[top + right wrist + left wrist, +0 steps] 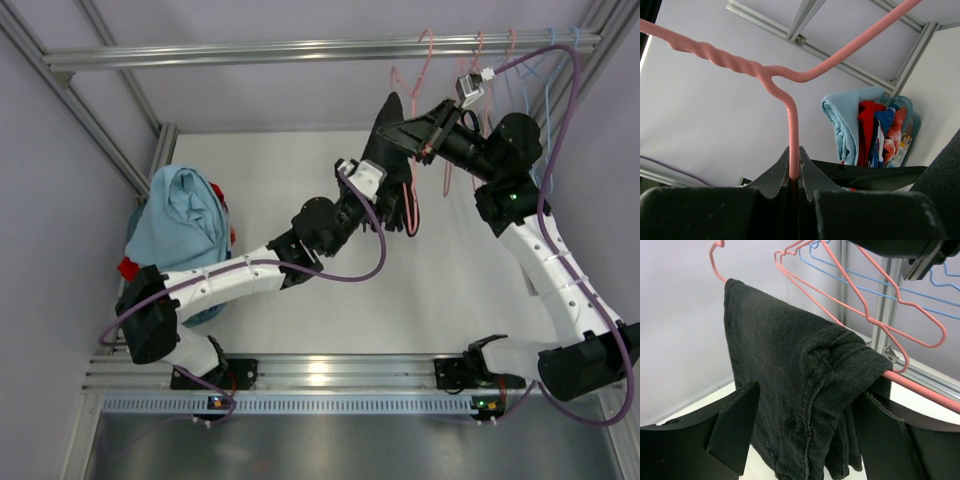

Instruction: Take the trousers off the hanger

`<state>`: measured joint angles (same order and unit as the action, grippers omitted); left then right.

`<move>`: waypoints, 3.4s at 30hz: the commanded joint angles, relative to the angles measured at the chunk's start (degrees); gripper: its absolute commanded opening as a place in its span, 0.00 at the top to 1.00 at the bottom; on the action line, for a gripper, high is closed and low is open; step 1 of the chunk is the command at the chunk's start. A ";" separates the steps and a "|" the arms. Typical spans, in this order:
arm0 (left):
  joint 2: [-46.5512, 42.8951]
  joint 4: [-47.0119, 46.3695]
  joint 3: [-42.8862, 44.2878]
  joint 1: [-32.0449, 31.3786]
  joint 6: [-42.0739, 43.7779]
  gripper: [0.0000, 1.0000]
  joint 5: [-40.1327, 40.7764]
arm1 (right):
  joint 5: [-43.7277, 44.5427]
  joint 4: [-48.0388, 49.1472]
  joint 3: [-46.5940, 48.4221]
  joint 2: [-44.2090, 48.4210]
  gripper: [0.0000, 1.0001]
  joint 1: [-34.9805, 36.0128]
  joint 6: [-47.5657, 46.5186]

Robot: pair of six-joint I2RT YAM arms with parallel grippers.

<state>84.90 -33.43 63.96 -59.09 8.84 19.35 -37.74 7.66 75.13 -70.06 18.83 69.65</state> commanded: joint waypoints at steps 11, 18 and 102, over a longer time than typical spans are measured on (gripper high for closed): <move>1.67 -4.98 2.40 1.17 1.97 0.26 4.12 | 0.65 10.44 6.16 2.30 1.00 0.86 -1.00; -0.61 -4.89 -0.95 1.26 0.65 0.18 1.65 | 0.73 10.80 7.04 1.60 1.00 0.86 -0.74; -27.24 25.68 28.07 30.86 -13.40 1.00 -4.06 | 7.68 -12.49 -9.57 10.38 1.00 0.51 -23.33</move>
<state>64.10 -1.76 92.60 -33.21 -1.76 15.90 -29.65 -6.04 64.45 -61.78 18.96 48.84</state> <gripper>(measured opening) 0.104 0.025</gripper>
